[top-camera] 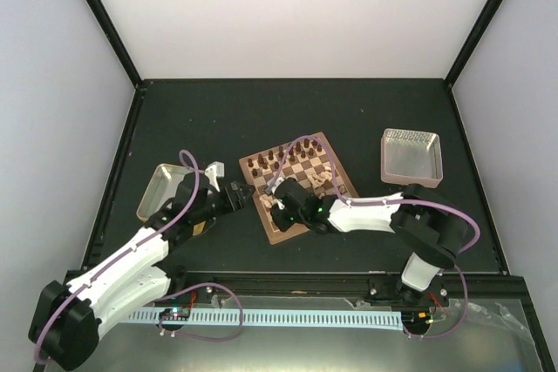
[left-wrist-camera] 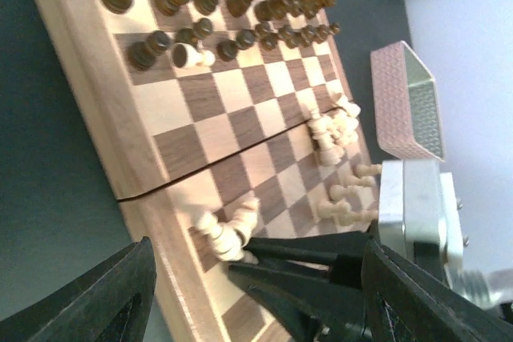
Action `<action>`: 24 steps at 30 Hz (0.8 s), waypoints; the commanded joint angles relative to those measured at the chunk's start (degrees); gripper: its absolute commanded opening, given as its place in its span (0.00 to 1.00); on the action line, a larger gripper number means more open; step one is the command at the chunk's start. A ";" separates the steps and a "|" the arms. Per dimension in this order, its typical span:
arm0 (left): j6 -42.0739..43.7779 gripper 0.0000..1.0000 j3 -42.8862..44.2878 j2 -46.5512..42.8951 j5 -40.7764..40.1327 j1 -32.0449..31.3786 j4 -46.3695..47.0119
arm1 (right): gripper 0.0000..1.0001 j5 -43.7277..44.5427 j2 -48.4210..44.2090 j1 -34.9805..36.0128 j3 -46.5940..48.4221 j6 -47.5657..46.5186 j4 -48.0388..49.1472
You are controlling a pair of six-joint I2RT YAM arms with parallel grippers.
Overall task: Set up the chess pieces on the board
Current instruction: Pick up the chess piece from the chessboard.
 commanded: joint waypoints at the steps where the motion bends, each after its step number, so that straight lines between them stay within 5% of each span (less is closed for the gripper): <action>1: -3.98 0.71 -0.01 3.21 8.31 1.57 10.06 | 0.02 -2.21 -3.60 0.04 -3.51 -2.03 9.25; 10: -4.27 0.54 1.25 10.85 18.93 3.10 14.45 | 0.02 -2.86 -8.19 -0.08 -8.58 -2.07 16.31; 17: -4.22 0.38 1.59 15.58 21.41 3.31 17.21 | 0.02 -2.37 -9.13 -0.39 -9.90 -0.92 17.95; 24: -3.18 0.31 2.10 18.17 21.08 3.39 18.13 | 0.02 -3.14 -9.20 -0.46 -10.46 -0.72 18.41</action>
